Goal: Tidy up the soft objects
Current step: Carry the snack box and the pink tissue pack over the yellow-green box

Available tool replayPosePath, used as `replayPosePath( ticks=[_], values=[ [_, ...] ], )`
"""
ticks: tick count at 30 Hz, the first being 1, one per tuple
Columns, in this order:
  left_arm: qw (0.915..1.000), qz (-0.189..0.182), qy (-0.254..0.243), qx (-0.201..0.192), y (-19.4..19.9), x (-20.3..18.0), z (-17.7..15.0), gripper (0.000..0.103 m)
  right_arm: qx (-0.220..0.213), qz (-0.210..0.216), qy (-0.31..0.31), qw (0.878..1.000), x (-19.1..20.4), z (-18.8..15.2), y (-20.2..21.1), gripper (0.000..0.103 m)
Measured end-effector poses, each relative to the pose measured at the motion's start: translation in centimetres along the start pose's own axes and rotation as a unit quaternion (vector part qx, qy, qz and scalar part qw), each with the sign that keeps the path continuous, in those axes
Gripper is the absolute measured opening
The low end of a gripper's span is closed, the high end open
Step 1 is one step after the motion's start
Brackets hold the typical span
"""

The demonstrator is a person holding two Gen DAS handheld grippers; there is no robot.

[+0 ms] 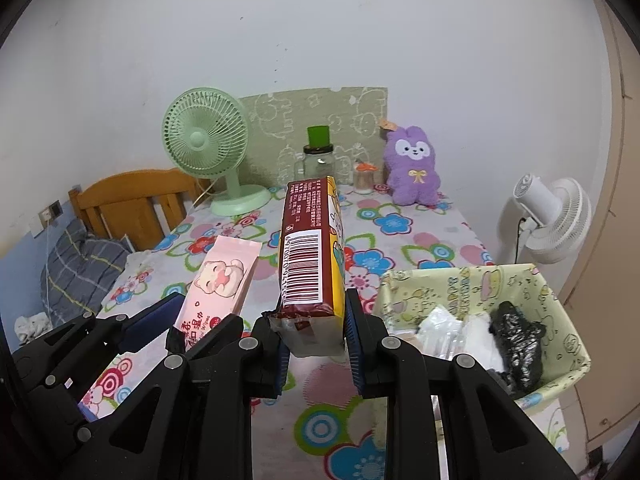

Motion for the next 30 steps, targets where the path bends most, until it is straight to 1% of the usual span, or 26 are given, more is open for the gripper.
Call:
replayPosePath(
  ticks=[11, 18, 22, 30],
  values=[
    [0.9996, -0.022, -0.014, -0.012, -0.2, -3.0, 1.0, 0.039, -0.015, -0.024, -0.012, 1.0, -2.9, 0.3, 1.1, 0.027],
    [0.9991, -0.031, -0.022, -0.015, -0.4, -4.6, 1.6, 0.039, -0.019, -0.029, -0.019, 0.999, -4.6, 0.3, 1.5, 0.027],
    [0.9988, -0.037, -0.026, -0.015, -0.7, -5.6, 1.8, 0.039, -0.023, -0.042, -0.021, 0.999, -5.6, 0.3, 1.5, 0.027],
    [0.9979, -0.051, -0.039, -0.011, -1.6, -7.7, 2.2, 0.039, -0.022, -0.055, -0.033, 0.998, -7.9, 0.2, 1.4, 0.027]
  ],
)
Point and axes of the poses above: each gripper's, at about its wrist camera, not at the fingertips, and y roughly against the way its jaws point, x to its left, z to its top, the point moved 2 cm from there along -y, roughly the way its jaws point, and after that the axes turned 9 degrees about x, right-handed, at the moved point
